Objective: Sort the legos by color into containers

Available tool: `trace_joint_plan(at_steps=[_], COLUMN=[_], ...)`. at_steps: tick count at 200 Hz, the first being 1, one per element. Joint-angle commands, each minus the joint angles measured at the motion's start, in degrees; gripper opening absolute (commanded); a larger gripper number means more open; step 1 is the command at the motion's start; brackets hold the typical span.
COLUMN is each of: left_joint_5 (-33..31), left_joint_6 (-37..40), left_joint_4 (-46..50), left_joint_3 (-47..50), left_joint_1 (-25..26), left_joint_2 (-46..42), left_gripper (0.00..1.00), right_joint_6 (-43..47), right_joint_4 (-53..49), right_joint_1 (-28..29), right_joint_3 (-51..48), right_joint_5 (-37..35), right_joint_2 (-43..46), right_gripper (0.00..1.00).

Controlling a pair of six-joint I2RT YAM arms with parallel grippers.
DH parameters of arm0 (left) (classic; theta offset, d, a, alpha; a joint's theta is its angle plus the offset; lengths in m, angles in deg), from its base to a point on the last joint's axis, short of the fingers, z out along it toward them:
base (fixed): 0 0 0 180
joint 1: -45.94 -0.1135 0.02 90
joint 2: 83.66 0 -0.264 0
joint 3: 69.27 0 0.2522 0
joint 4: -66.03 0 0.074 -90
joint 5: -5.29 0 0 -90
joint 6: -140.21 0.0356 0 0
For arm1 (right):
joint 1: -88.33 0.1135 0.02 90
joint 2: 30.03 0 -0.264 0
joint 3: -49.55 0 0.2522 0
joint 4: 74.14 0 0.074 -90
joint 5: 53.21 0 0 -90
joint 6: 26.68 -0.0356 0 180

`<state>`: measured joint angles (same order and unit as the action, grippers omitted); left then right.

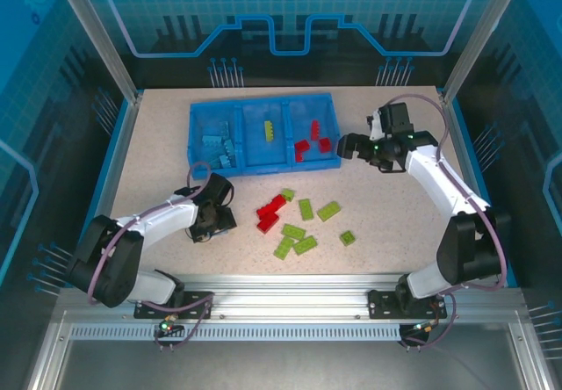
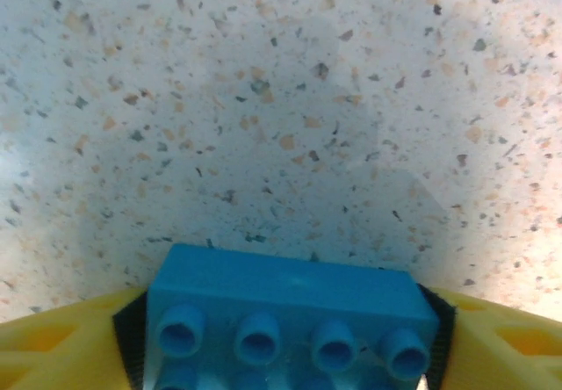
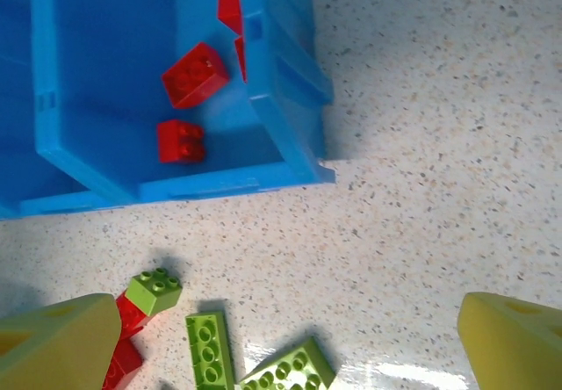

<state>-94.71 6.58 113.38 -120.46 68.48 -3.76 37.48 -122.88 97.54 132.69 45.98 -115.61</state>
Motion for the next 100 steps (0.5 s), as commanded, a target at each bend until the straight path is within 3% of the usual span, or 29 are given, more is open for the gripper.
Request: trace_joint_plan(at_steps=[1, 22, 70, 100], left_joint_5=[2.2, 1.6, 0.5, 0.5], left_joint_6=[-0.2, -0.4, 2.3, 7.2], left_joint_4=[-2.4, -1.7, 1.8, 2.7], left_joint_3=[0.0, -1.2, -9.5, -19.4], left_joint_1=[-0.1, -0.2, -3.8, -7.6], left_joint_2=[2.3, 0.8, -4.8, -3.5], left_gripper=[0.68, 0.59, 0.60, 0.61], right_joint_6=[0.5, 0.4, 0.5, 1.1], right_joint_4=[-0.3, 0.0, 1.2, 2.6], right_joint_1=[-1.2, -1.4, -1.4, -0.9], right_joint_3=[-1.1, -2.1, -5.3, -8.6], right_joint_5=[0.6, 0.6, 1.4, 1.2], right_joint_2=[1.7, 2.1, 2.8, 4.1], right_gripper=[1.00, 1.00, 1.00, 1.00])
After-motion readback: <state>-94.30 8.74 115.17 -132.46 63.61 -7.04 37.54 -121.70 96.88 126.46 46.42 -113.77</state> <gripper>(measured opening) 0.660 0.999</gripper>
